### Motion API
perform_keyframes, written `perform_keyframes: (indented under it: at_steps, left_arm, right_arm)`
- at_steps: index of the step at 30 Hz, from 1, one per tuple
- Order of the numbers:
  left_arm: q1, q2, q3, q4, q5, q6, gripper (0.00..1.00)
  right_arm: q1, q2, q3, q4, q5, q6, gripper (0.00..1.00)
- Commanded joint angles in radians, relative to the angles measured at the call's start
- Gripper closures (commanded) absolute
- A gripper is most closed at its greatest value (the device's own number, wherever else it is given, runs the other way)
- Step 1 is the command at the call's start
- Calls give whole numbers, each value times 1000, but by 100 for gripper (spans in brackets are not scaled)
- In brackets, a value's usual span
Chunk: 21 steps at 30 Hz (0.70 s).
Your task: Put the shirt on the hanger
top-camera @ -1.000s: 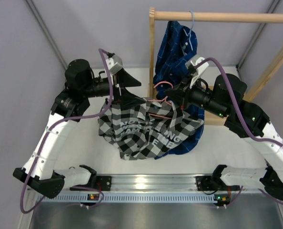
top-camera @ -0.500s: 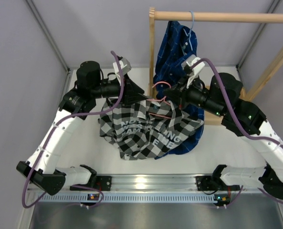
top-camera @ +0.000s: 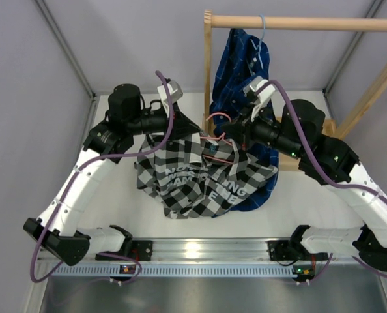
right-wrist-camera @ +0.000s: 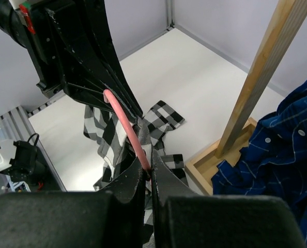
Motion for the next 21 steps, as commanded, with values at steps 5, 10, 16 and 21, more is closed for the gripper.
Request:
perform_keyframes:
  at_steps: [5,10,16,21]
  left_arm:
    - [-6,-108,-57,105,-327,-102,100]
    - [-4,-151,-121,201,-273,-193,100]
    - [-7,-150,-193,247,-72,-228,100]
    - [-23,-145,-210,247,-22,-205,100]
  right_arm:
    - [0,-39,-84,51,110,20,100]
    - [0,-69,-124,104,246,74,100]
    - [-2,-58,-82,129,418,120,100]
    - [-2,-44,-59,144,429,146,100]
